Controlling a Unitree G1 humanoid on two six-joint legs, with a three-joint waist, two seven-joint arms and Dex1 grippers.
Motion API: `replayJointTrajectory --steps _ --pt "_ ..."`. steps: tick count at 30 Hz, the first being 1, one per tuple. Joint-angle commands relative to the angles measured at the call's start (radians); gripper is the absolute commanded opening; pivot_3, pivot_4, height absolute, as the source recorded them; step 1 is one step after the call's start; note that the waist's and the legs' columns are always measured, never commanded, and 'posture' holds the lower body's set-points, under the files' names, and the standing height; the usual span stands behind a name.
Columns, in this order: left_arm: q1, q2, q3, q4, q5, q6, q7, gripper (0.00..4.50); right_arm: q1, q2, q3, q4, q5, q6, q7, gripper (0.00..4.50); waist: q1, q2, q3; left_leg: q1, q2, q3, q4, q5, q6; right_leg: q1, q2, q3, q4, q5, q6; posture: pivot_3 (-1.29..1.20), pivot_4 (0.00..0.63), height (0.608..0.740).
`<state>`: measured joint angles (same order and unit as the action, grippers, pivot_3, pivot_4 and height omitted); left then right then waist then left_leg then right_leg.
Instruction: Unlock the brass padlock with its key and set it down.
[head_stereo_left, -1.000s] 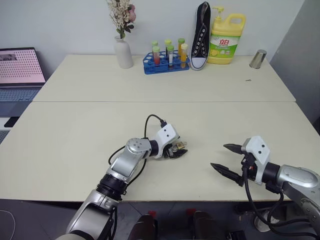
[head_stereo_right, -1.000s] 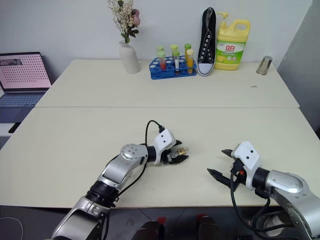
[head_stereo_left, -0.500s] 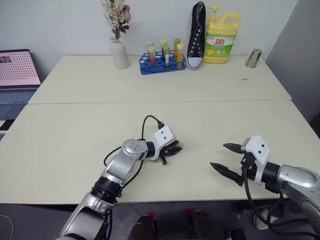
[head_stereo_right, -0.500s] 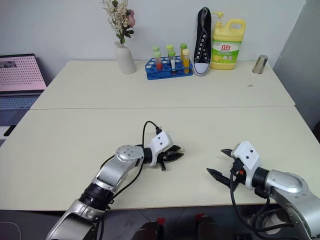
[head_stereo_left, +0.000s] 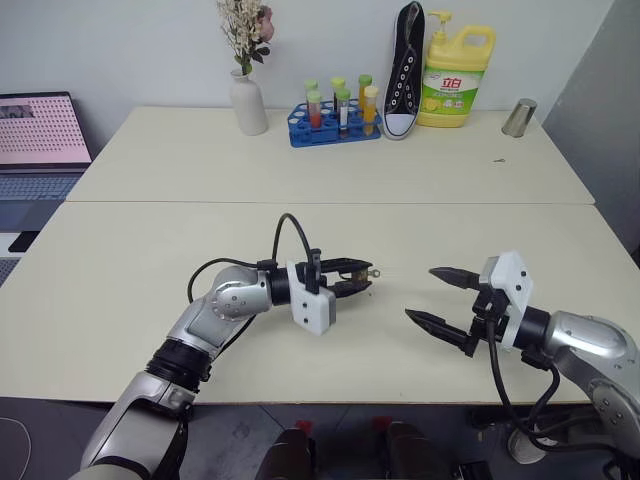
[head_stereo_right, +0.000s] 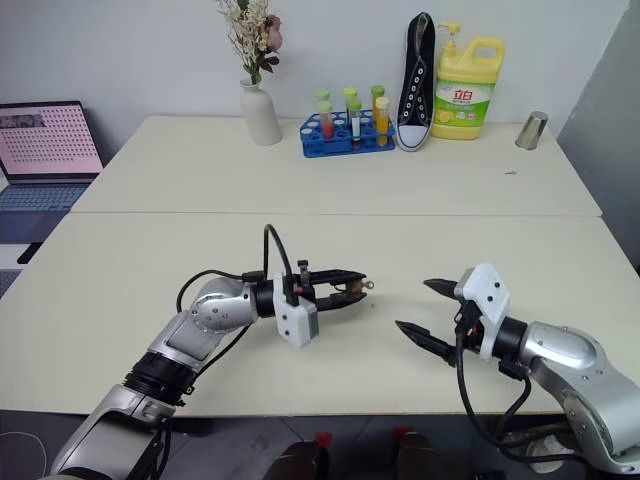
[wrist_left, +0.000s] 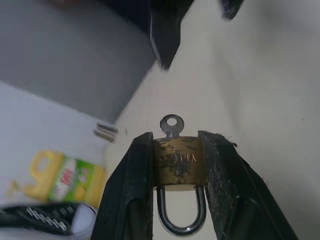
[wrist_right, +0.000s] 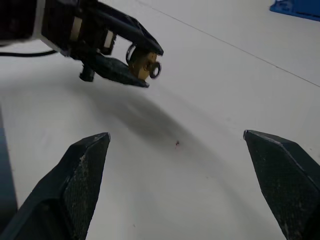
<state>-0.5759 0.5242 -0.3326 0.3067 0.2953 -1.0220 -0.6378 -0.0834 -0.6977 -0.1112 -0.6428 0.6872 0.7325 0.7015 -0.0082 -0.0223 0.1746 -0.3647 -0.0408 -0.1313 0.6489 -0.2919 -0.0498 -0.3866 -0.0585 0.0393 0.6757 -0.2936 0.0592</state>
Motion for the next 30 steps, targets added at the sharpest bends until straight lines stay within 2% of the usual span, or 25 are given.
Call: replayJointTrajectory --steps 1,9,20,23,30 --pt "-0.039 -0.003 0.041 0.027 0.035 -0.141 0.089 0.99 -0.051 0.024 0.004 -0.010 0.111 0.076 -0.014 4.50 0.001 0.000 0.000 0.000 0.000 0.000 0.000 0.000 0.000 0.000 0.000 0.000 0.000 0.000 0.000 0.00 0.150 0.740" --pt "-0.060 -0.001 0.043 0.051 0.092 -0.195 0.172 0.99 -0.173 0.095 0.052 0.017 0.247 0.200 -0.074 4.50 0.000 0.000 0.000 0.000 -0.001 0.000 0.000 -0.001 0.002 -0.001 0.000 0.000 0.001 0.000 0.000 0.00 0.150 0.740" --pt "-0.044 0.011 0.028 0.037 0.121 -0.188 0.196 0.99 -0.210 0.070 0.043 0.046 0.280 0.216 -0.059 4.50 -0.001 0.000 0.000 0.000 -0.001 -0.001 0.000 -0.001 0.002 -0.001 0.001 -0.001 0.002 0.000 0.000 0.00 0.150 0.740" --pt "-0.038 0.014 0.026 0.032 0.126 -0.185 0.197 0.99 -0.209 0.062 0.041 0.043 0.283 0.213 -0.057 3.92 -0.001 0.000 0.000 0.000 -0.001 0.000 0.000 -0.001 0.002 -0.001 0.001 -0.001 0.002 0.000 0.000 0.00 0.150 0.740" --pt "-0.032 0.010 0.023 0.025 0.133 -0.175 0.202 0.99 -0.208 0.054 0.038 0.045 0.293 0.217 -0.060 1.43 -0.001 0.000 0.000 0.000 -0.001 0.000 0.000 -0.001 0.002 -0.001 0.001 -0.001 0.002 0.000 0.000 0.00 0.150 0.740"
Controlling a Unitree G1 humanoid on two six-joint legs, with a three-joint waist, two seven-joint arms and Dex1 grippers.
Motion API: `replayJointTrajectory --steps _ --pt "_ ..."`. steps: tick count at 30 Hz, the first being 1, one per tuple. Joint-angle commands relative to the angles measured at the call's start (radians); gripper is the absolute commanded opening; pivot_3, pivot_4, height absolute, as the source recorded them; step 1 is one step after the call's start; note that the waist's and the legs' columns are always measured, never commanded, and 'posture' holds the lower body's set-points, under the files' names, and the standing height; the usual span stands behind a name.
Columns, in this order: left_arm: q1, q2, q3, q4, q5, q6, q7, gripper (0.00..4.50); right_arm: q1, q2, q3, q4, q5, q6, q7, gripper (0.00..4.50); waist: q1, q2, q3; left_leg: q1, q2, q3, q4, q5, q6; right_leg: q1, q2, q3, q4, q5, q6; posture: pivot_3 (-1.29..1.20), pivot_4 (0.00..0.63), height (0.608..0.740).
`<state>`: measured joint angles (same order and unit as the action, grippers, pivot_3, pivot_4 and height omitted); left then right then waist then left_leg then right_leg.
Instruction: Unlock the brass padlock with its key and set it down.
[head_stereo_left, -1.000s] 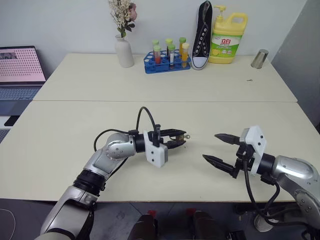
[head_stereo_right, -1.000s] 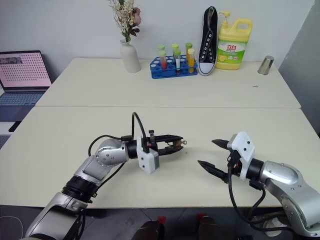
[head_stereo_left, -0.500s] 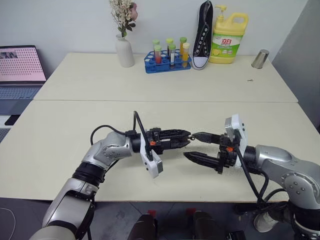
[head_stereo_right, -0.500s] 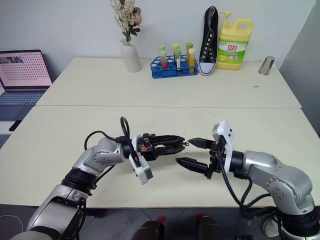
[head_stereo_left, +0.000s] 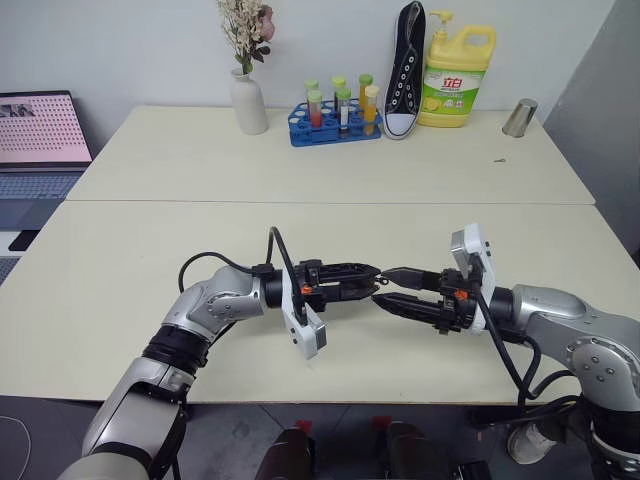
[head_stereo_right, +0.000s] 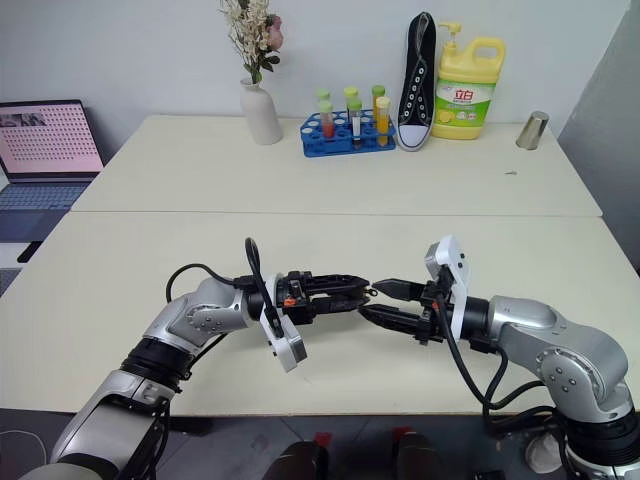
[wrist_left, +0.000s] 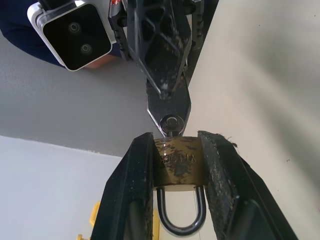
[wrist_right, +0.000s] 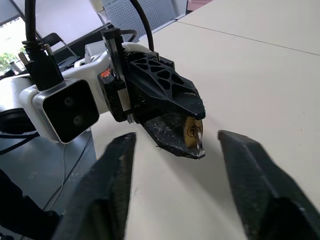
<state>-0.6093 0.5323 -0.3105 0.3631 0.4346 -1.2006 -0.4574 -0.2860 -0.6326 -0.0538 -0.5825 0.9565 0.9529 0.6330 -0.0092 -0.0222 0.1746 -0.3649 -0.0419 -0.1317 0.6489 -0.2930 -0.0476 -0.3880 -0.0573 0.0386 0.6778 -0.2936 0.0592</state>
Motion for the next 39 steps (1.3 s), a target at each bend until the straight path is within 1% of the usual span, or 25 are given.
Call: replayJointTrajectory --steps 1,3,4,14,18,22,24,27,29,31,34,39 --pt "0.001 0.003 0.001 -0.032 -0.005 0.004 0.022 0.99 -0.006 -0.012 -0.019 -0.015 0.025 -0.003 0.008 1.07 0.000 0.000 0.000 0.000 0.000 0.000 0.000 0.000 0.000 0.000 0.000 0.000 0.000 0.000 0.000 0.00 0.150 0.740" --pt "0.002 0.003 0.000 -0.032 -0.004 0.007 0.025 0.99 -0.007 -0.014 -0.018 -0.014 0.029 0.000 0.007 0.32 0.000 0.000 0.000 0.000 0.000 0.000 0.000 0.000 0.000 0.000 0.000 0.000 0.000 0.000 0.000 0.00 0.150 0.740" --pt "0.003 0.005 -0.001 -0.035 -0.005 0.009 0.025 0.99 -0.008 -0.015 -0.018 -0.015 0.032 0.001 0.006 0.03 0.000 0.000 0.000 0.000 0.000 0.000 0.000 0.000 0.000 0.000 0.000 0.000 0.000 0.000 0.000 0.00 0.150 0.740" --pt "0.012 0.001 -0.002 -0.048 0.013 0.014 0.033 0.99 -0.024 -0.022 -0.008 -0.006 0.051 0.031 0.004 0.00 0.000 0.000 0.000 0.000 0.000 0.000 0.000 0.000 0.000 0.000 0.000 0.000 0.000 0.000 0.000 0.00 0.150 0.740" --pt "0.014 0.002 -0.001 -0.051 0.027 0.004 0.040 0.99 -0.063 -0.010 -0.050 0.044 0.201 0.142 -0.060 0.00 0.000 0.000 0.000 0.000 0.000 0.000 0.000 0.000 0.000 0.000 0.000 0.000 0.000 0.000 0.000 0.00 0.150 0.740" --pt "0.012 0.004 -0.003 -0.049 0.054 -0.007 0.054 0.99 -0.107 -0.029 -0.074 0.138 0.454 0.274 -0.178 0.00 0.000 0.000 0.000 0.000 0.001 0.000 0.000 0.000 0.000 0.000 0.000 0.000 0.000 0.000 0.000 0.00 0.150 0.740" --pt "0.012 0.005 -0.001 -0.051 0.063 -0.017 0.062 0.99 -0.131 -0.039 -0.072 0.194 0.570 0.299 -0.256 0.00 0.000 0.000 0.000 0.000 0.001 0.000 0.000 0.000 0.000 0.000 0.000 0.000 0.000 0.000 0.000 0.00 0.150 0.740" --pt "0.010 0.007 0.004 -0.055 0.086 -0.025 0.080 0.99 -0.163 -0.077 -0.032 0.287 0.785 0.290 -0.403 0.00 0.000 0.000 0.000 0.000 0.001 0.000 0.000 0.000 0.000 0.000 0.000 0.001 0.000 0.000 0.000 0.00 0.150 0.740" --pt "0.013 0.009 0.005 -0.057 0.095 -0.023 0.091 0.99 -0.176 -0.097 -0.006 0.317 0.879 0.267 -0.474 0.00 0.000 0.000 0.000 0.000 0.002 0.000 0.000 0.000 0.000 0.000 0.000 0.001 0.000 0.000 0.000 0.00 0.150 0.740" --pt "0.016 0.009 0.005 -0.060 0.103 -0.021 0.099 0.99 -0.185 -0.116 0.016 0.330 0.945 0.246 -0.525 0.00 -0.001 0.000 0.000 -0.001 0.002 0.001 0.000 0.000 0.000 0.000 0.000 0.001 0.000 0.000 0.000 0.00 0.150 0.740" --pt "0.023 0.011 0.004 -0.064 0.113 -0.019 0.111 0.99 -0.194 -0.137 0.047 0.335 1.003 0.227 -0.571 0.00 -0.001 0.000 0.000 -0.001 0.002 0.000 0.000 0.000 0.001 0.000 0.000 0.001 0.000 0.000 0.000 0.00 0.150 0.740" --pt "0.025 0.016 -0.003 -0.066 0.116 -0.013 0.124 0.99 -0.200 -0.144 0.071 0.310 1.004 0.211 -0.572 0.00 -0.002 0.000 0.000 -0.001 0.002 0.000 0.000 0.000 0.001 0.000 0.000 0.001 0.000 0.000 0.000 0.00 0.150 0.740"
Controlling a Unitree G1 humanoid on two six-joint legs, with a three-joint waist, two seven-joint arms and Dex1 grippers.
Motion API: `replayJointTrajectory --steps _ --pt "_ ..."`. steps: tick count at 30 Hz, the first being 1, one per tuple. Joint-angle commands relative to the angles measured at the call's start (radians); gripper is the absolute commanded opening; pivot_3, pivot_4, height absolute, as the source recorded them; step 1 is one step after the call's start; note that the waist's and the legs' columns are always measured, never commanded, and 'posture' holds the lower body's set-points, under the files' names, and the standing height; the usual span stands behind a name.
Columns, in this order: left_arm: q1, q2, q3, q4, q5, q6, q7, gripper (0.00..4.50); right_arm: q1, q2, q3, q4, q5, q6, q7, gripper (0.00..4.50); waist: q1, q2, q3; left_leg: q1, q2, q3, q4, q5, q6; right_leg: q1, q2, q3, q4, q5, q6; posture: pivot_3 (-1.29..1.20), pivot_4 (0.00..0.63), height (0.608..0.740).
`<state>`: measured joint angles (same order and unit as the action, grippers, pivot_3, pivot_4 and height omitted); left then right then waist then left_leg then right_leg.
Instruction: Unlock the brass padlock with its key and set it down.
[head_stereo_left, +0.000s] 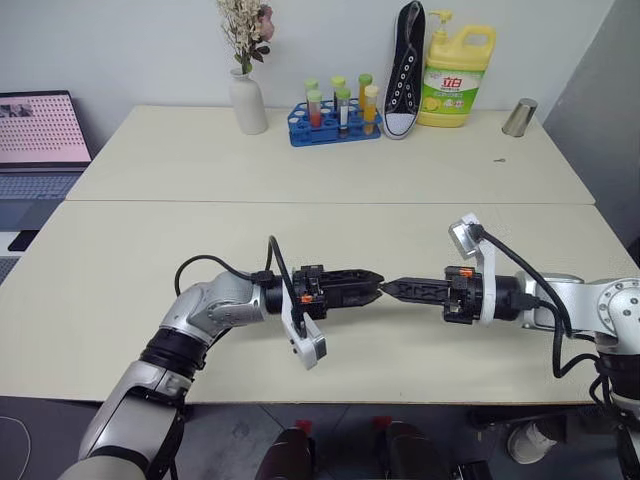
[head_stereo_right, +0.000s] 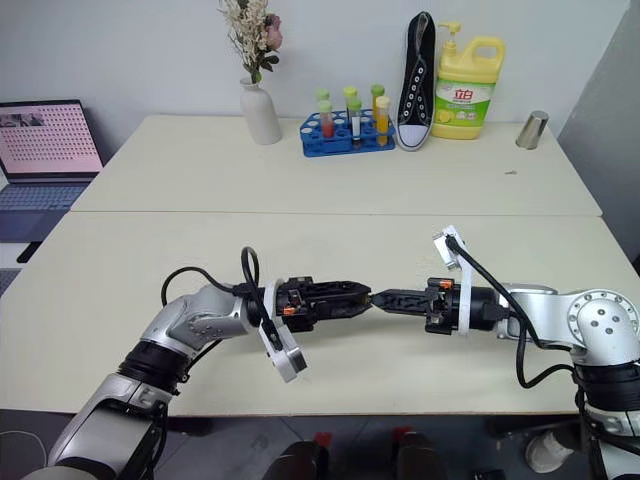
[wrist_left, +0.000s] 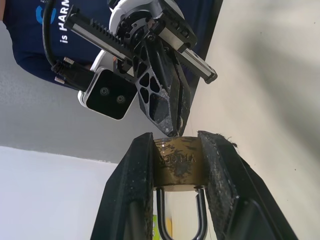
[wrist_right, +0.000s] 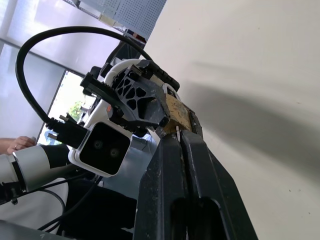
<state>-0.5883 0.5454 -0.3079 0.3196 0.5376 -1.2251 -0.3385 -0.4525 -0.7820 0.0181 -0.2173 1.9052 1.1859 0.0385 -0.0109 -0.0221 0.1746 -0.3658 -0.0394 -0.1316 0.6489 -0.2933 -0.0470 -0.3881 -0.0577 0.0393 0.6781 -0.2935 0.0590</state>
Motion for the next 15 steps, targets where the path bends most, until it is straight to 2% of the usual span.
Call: replayJointTrajectory --steps 1,3,6,11,15 --pt "0.003 0.004 -0.006 -0.020 0.013 0.012 0.007 0.99 -0.036 0.008 0.001 -0.064 0.047 -0.026 0.029 0.00 0.000 0.000 0.000 0.000 0.000 0.000 0.000 0.000 0.000 0.000 0.000 0.000 0.000 0.000 0.000 0.00 0.150 0.740" --pt "0.001 0.004 -0.007 -0.018 0.011 0.013 0.009 0.99 -0.034 0.015 0.002 -0.078 0.025 -0.036 0.034 0.00 0.000 0.000 0.000 0.000 0.000 0.000 0.000 0.000 0.000 0.000 0.000 0.000 0.000 0.000 0.000 0.00 0.150 0.740" --pt "0.001 0.002 -0.009 -0.015 0.004 0.023 0.011 0.99 -0.025 0.016 -0.002 -0.114 -0.068 -0.036 0.068 0.60 0.000 0.000 0.000 0.000 0.000 0.000 0.000 0.000 0.000 0.000 0.000 0.000 0.000 0.000 0.000 0.00 0.150 0.740" --pt "-0.006 0.003 -0.011 -0.008 -0.004 0.032 0.012 0.99 0.018 -0.013 -0.032 -0.143 -0.189 -0.043 0.151 2.25 0.000 0.000 0.000 0.000 0.000 0.000 0.000 0.000 0.000 0.000 0.000 0.000 0.000 0.000 0.000 0.00 0.150 0.740" --pt "-0.009 0.005 -0.010 -0.006 -0.006 0.037 0.014 0.99 0.036 -0.095 -0.020 -0.225 -0.473 -0.105 0.360 3.62 0.003 0.000 0.000 0.000 0.000 0.000 0.000 0.000 0.000 0.000 0.000 0.000 0.000 0.000 0.000 0.00 0.150 0.740"
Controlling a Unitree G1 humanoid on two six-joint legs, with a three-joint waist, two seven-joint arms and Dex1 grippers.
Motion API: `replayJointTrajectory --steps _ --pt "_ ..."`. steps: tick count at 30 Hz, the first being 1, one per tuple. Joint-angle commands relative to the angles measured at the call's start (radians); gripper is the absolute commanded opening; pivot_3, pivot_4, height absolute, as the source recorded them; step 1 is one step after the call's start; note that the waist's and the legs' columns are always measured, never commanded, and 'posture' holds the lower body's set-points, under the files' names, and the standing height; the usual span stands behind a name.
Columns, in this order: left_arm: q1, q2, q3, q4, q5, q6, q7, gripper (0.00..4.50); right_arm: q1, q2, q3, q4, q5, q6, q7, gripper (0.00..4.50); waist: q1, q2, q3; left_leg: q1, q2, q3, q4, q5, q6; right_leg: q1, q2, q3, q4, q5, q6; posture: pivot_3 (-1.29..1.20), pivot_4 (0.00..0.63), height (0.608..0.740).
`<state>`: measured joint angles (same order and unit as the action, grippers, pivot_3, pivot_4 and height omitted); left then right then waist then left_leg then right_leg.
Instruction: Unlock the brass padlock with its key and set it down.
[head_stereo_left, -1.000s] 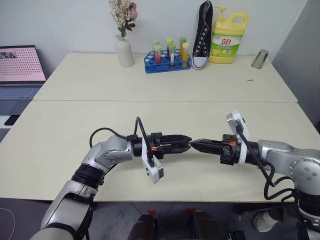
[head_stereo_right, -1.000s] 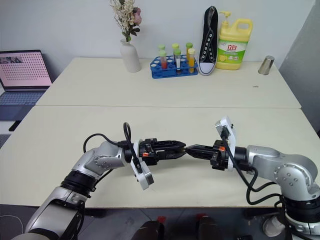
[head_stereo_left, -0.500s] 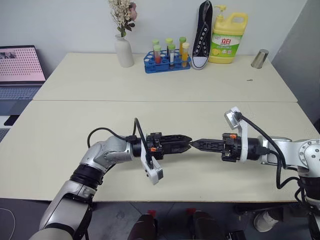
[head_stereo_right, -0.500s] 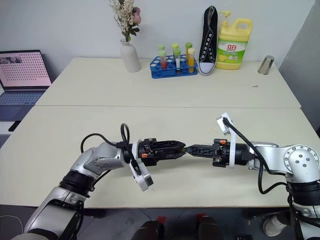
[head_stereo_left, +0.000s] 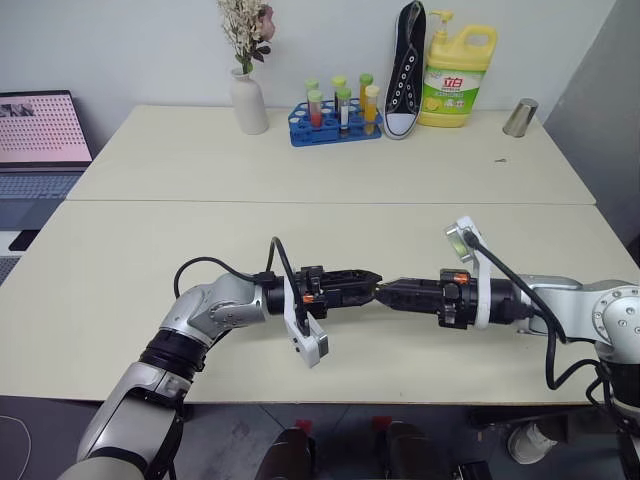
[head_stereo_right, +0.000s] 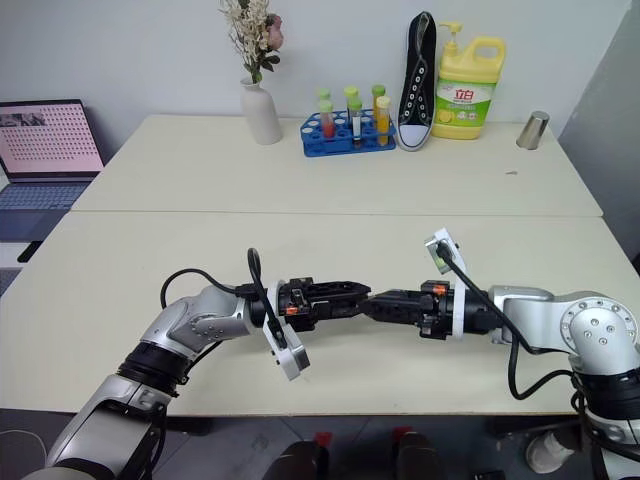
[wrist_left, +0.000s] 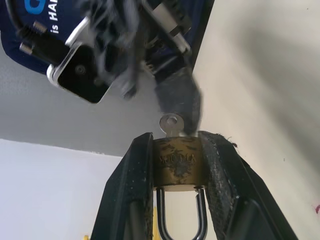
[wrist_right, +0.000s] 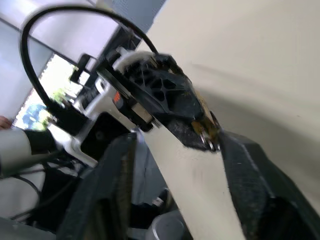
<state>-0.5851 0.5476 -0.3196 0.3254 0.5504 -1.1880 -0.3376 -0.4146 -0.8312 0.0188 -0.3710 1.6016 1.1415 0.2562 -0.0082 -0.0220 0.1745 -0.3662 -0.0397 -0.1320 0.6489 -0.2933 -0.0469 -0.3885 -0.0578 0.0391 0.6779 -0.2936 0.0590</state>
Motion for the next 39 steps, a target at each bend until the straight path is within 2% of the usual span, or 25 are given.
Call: replayJointTrajectory --steps 1,4,7,12,24,27,36,37,39 --pt "-0.011 0.004 0.002 -0.014 -0.023 0.004 0.013 0.99 0.001 -0.088 0.012 -0.105 -0.303 -0.127 0.209 4.00 0.000 0.000 0.000 0.000 -0.001 0.000 0.000 0.000 0.000 0.000 0.000 0.000 0.000 0.000 0.000 0.00 0.150 0.740" --pt "-0.009 0.005 0.002 -0.017 -0.031 0.010 0.011 0.99 0.016 -0.117 0.057 -0.152 -0.535 -0.263 0.322 4.03 -0.001 0.000 0.000 0.000 -0.001 0.000 0.000 0.000 0.000 -0.001 0.001 -0.001 0.000 0.000 0.000 0.00 0.150 0.740" --pt "-0.008 0.006 -0.004 -0.019 -0.036 0.008 0.007 0.99 0.015 -0.033 0.051 -0.154 -0.551 -0.284 0.319 4.03 -0.009 0.000 0.000 0.000 -0.001 0.000 0.000 0.000 0.000 0.000 0.002 -0.001 -0.001 0.000 0.000 0.00 0.150 0.740" --pt "-0.010 0.002 -0.010 -0.023 -0.042 0.013 0.005 0.99 0.002 0.045 0.063 -0.145 -0.582 -0.262 0.333 4.03 -0.010 0.000 0.000 0.000 -0.001 0.000 0.000 0.000 0.000 0.000 0.001 -0.001 0.000 0.000 0.000 0.00 0.150 0.740" --pt "-0.008 0.001 -0.017 -0.031 -0.043 0.022 0.006 0.99 -0.043 0.172 0.064 -0.073 -0.616 -0.204 0.343 4.03 -0.015 0.000 0.000 0.000 -0.001 0.000 0.000 0.000 0.000 0.000 0.001 -0.001 0.000 0.000 0.000 0.00 0.150 0.740" --pt "-0.004 -0.001 -0.018 -0.038 -0.044 0.026 0.006 0.99 -0.041 0.167 0.070 -0.078 -0.641 -0.204 0.367 3.43 -0.018 0.000 0.000 0.000 -0.001 0.000 0.000 0.000 0.000 0.000 0.001 -0.001 0.000 0.000 0.000 0.00 0.150 0.740" --pt "0.001 -0.002 -0.020 -0.049 -0.057 0.035 0.001 0.99 -0.045 0.175 0.065 -0.086 -0.657 -0.193 0.394 0.29 -0.018 0.000 0.000 0.000 -0.001 0.000 0.000 0.000 0.000 -0.001 0.001 -0.001 0.000 0.000 0.000 0.00 0.150 0.740" --pt "0.002 -0.002 -0.021 -0.050 -0.059 0.036 0.001 0.99 -0.046 0.178 0.063 -0.086 -0.659 -0.192 0.395 0.15 -0.018 0.000 0.000 0.000 -0.001 0.000 0.000 0.000 0.000 0.000 0.001 -0.001 0.000 0.000 0.000 0.00 0.150 0.740" --pt "0.003 0.001 -0.024 -0.050 -0.060 0.034 -0.001 0.99 -0.045 0.181 0.062 -0.088 -0.667 -0.193 0.400 0.15 -0.018 0.000 0.000 0.000 -0.001 0.000 0.000 0.000 0.000 -0.001 0.001 -0.001 0.000 0.000 0.000 0.00 0.150 0.740"
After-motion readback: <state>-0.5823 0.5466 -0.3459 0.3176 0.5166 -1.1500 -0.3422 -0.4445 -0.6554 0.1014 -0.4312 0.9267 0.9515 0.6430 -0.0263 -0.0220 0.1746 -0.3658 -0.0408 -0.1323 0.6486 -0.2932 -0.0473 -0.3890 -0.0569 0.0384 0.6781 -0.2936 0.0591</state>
